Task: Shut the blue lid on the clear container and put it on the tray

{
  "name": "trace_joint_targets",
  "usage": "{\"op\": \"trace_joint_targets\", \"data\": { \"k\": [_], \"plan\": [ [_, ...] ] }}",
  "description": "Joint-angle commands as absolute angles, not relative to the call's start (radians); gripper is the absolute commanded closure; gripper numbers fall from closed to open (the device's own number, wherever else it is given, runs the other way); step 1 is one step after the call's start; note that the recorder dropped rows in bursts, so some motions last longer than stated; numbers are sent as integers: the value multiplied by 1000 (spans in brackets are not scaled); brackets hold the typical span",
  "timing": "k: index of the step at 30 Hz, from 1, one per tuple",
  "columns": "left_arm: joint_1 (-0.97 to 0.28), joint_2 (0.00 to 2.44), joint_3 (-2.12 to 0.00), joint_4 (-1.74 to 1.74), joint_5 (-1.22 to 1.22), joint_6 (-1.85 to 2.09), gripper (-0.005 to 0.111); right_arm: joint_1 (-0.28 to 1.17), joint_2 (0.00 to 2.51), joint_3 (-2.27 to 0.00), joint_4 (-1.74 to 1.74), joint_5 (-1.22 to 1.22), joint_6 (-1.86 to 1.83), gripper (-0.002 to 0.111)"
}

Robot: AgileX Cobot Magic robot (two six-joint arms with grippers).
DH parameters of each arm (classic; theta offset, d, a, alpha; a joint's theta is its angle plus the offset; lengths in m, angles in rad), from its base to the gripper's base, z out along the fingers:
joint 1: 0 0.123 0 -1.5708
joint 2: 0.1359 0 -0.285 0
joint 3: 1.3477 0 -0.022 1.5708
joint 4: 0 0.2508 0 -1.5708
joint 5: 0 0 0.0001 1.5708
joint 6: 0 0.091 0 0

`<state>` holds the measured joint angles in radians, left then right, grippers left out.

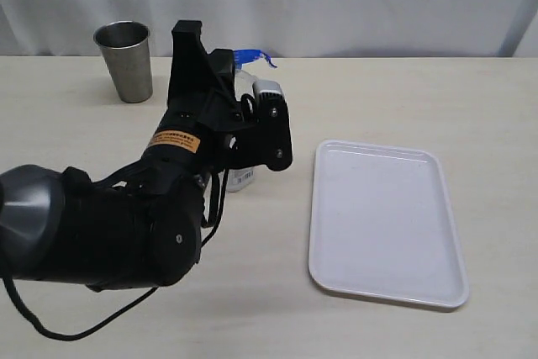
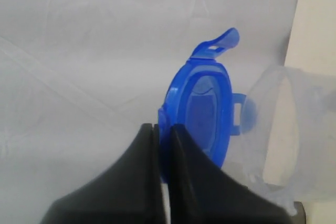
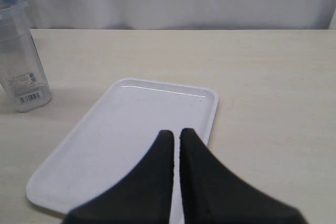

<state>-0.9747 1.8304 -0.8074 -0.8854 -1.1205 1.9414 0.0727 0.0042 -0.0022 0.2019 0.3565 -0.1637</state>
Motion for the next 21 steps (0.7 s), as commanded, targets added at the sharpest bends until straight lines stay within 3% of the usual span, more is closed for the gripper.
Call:
{"op": "trace_joint_targets", "data": {
  "k": [1,21],
  "plan": [
    [-992,1823,-770,-874,-1129,1936,107,67,0,0,194,358,-169,104],
    [-994,1823,-752,-936,-1038,1909,107,67,0,0,194,358,-169,104]
  ]
}}
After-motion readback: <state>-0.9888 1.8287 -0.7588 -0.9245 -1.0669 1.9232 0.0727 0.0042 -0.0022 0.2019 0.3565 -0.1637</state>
